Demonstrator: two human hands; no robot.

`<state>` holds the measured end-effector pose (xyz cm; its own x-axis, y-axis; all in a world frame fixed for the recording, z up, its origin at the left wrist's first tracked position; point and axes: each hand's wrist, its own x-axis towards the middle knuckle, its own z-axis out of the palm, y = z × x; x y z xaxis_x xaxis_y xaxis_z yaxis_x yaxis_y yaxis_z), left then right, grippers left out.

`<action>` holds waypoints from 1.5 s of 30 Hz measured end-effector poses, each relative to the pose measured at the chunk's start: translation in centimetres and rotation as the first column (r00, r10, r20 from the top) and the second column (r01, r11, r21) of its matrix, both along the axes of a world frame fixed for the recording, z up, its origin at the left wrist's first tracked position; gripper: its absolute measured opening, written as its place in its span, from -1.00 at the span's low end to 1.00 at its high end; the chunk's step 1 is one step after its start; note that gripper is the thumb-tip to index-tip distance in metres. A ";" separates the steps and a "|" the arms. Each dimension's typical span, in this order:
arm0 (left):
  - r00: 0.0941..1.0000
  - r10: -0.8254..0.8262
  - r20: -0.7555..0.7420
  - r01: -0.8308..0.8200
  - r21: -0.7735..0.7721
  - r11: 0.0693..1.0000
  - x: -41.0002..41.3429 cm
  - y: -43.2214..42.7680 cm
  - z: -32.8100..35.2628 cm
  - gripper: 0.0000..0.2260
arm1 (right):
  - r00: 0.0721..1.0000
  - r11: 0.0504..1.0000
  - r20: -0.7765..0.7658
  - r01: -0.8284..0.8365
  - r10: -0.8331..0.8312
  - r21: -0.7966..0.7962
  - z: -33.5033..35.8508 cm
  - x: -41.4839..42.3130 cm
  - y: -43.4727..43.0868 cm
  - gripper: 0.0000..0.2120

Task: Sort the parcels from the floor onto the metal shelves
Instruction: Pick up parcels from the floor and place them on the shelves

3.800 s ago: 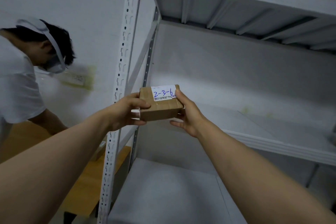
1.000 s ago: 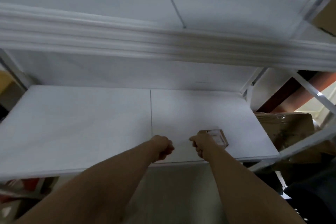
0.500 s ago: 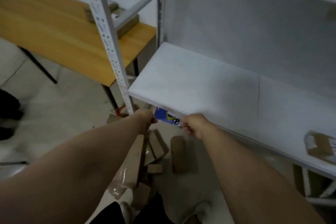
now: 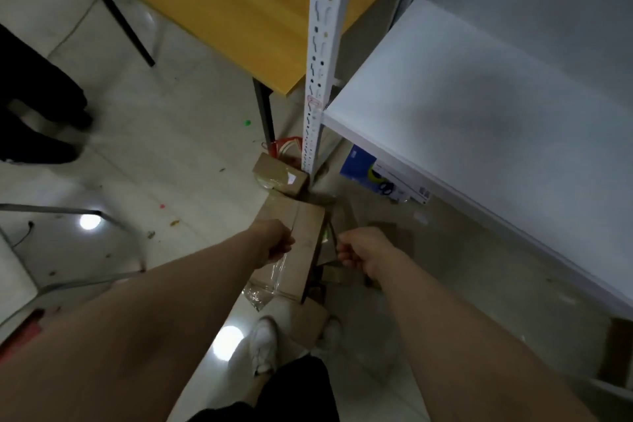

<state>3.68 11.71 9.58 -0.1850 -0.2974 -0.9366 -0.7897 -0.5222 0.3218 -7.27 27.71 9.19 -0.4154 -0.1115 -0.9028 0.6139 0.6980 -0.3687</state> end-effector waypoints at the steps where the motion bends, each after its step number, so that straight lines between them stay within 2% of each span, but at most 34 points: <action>1: 1.000 0.016 -0.004 -0.016 0.013 1.000 0.3 -0.5 -1.5 -0.90 | 1.000 1.000 0.003 0.000 0.000 0.013 -1.6 -0.1 -0.4 -0.86; 6: 0.997 0.067 -0.033 -0.067 -0.015 0.998 1.5 -3.8 -10.6 -0.84 | 0.998 0.998 0.055 0.014 -0.018 0.065 -11.2 0.5 -3.1 -0.88; 10: 0.999 0.043 -0.022 -0.044 -0.034 0.998 2.1 -5.5 -18.7 -0.78 | 0.994 0.997 0.102 0.016 -0.024 0.070 -18.9 1.2 -4.7 -0.86; 14: 0.999 -0.041 0.000 0.041 -0.062 0.997 2.0 -6.2 -26.2 -0.60 | 0.993 0.996 0.118 -0.029 0.018 0.088 -25.6 0.7 -6.0 -0.73; 19: 0.998 -0.055 0.000 0.054 -0.141 0.989 1.6 -7.0 -34.4 -0.61 | 0.990 0.994 0.137 -0.048 0.035 0.095 -32.8 -0.5 -6.7 -0.49; 21: 0.999 -0.035 -0.015 0.032 -0.167 0.985 1.7 -7.2 -36.9 -0.67 | 0.990 0.998 0.141 -0.017 0.007 0.067 -35.2 -0.7 -6.9 -0.55; 23: 0.999 -0.036 -0.021 0.032 -0.158 0.987 1.7 -7.2 -38.6 -0.68 | 0.983 0.995 0.163 0.077 -0.085 0.058 -37.3 -0.6 -7.3 -0.78; 24: 0.999 -0.025 -0.026 0.022 -0.127 0.992 1.7 -7.2 -39.1 -0.66 | 0.971 0.991 0.197 0.129 -0.135 0.040 -38.0 -0.5 -7.5 -0.79; 27: 1.000 -0.018 -0.015 0.018 -0.035 0.999 1.8 -7.0 -38.4 -0.68 | 0.931 0.963 0.261 0.269 -0.257 -0.011 -39.2 0.0 -7.5 -0.50; 29: 0.999 -0.036 -0.027 0.037 0.029 0.999 1.8 -6.6 -36.7 -0.73 | 0.927 0.950 0.224 0.311 -0.300 -0.015 -38.2 0.2 -7.4 -0.39; 31: 0.996 -0.071 -0.049 0.074 0.069 0.995 1.7 -6.1 -34.3 -0.69 | 0.928 0.940 0.176 0.339 -0.330 -0.027 -35.8 0.1 -7.3 -0.30; 34: 0.989 -0.115 -0.092 0.120 0.052 0.991 1.5 -5.8 -29.3 -0.65 | 0.926 0.933 0.128 0.360 -0.356 -0.014 -30.4 -0.3 -7.1 -0.13; 37: 0.985 -0.099 -0.141 0.090 -0.067 0.994 1.5 -5.9 -23.5 -0.66 | 0.927 0.927 0.075 0.372 -0.369 -0.044 -23.8 -0.9 -6.7 -0.13; 42: 0.974 -0.028 -0.226 0.032 0.015 0.999 1.9 -7.1 -11.9 -0.26 | 0.923 0.918 0.107 0.382 -0.371 -0.111 -12.4 0.4 -5.6 -0.02; 45: 0.948 -0.133 -0.289 0.142 0.011 0.990 1.8 -8.8 -4.3 -0.05 | 0.911 0.896 0.151 0.408 -0.385 -0.177 -5.3 1.3 -5.8 -0.01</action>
<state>5.46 2.96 5.27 -0.4842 -0.2218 -0.8464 -0.7316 -0.4280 0.5306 -5.97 21.92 3.87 -0.3632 -0.1408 -0.9210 0.8684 0.3070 -0.3894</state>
